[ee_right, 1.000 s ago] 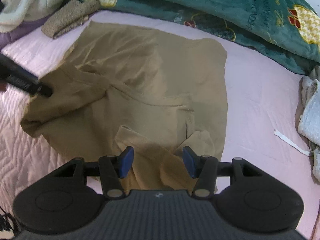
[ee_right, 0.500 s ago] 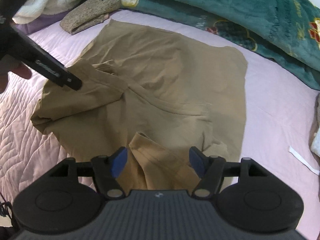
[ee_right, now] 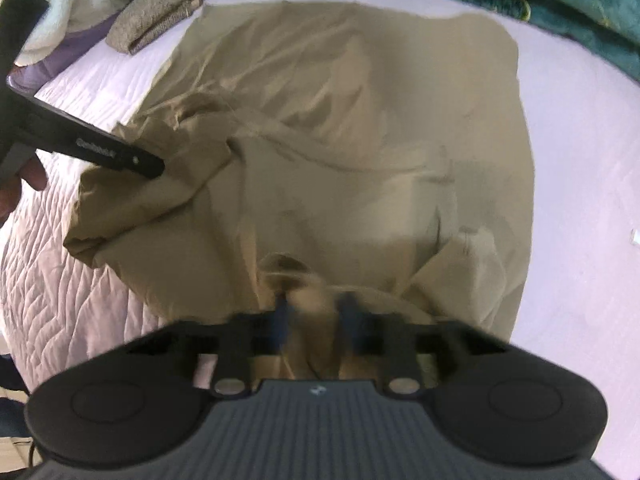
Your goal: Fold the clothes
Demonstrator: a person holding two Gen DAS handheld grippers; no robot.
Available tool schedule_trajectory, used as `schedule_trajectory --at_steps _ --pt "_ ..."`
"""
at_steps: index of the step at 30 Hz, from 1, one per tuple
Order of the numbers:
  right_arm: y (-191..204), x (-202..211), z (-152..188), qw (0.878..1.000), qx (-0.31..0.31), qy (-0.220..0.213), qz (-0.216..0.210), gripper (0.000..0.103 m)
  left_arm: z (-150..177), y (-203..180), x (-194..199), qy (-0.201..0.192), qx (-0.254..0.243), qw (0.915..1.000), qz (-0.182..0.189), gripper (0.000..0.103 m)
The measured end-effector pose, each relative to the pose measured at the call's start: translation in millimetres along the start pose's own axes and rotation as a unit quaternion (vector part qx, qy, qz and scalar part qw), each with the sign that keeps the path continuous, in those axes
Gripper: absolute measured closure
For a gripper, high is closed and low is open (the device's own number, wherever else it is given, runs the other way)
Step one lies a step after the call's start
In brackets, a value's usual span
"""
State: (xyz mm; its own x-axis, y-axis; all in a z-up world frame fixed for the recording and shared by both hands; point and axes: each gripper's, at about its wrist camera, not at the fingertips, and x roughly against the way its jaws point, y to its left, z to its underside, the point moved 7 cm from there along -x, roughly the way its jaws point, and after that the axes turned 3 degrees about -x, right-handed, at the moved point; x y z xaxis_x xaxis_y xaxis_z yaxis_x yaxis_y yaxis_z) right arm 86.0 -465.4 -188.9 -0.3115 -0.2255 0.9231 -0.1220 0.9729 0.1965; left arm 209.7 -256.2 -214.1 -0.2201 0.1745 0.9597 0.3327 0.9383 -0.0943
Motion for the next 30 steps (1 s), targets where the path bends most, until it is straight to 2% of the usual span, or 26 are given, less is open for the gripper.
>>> schedule_trajectory --at_steps 7,15,24,30 --pt "-0.4 19.3 -1.0 1.0 -0.003 -0.029 0.002 0.091 0.9 2.3 16.3 -0.019 0.005 0.9998 -0.002 0.093" --pt "-15.0 51.2 -1.6 0.996 -0.026 -0.075 0.029 0.094 11.6 19.1 48.3 -0.045 0.035 0.9981 -0.023 0.093" --pt "-41.2 86.7 20.7 0.986 -0.083 -0.129 0.072 0.095 57.3 63.6 93.1 -0.07 0.099 0.9898 -0.073 0.093" --pt "-66.0 104.0 42.4 0.976 -0.123 -0.15 0.096 0.095 103.5 91.2 108.0 -0.063 0.145 0.9814 -0.109 0.094"
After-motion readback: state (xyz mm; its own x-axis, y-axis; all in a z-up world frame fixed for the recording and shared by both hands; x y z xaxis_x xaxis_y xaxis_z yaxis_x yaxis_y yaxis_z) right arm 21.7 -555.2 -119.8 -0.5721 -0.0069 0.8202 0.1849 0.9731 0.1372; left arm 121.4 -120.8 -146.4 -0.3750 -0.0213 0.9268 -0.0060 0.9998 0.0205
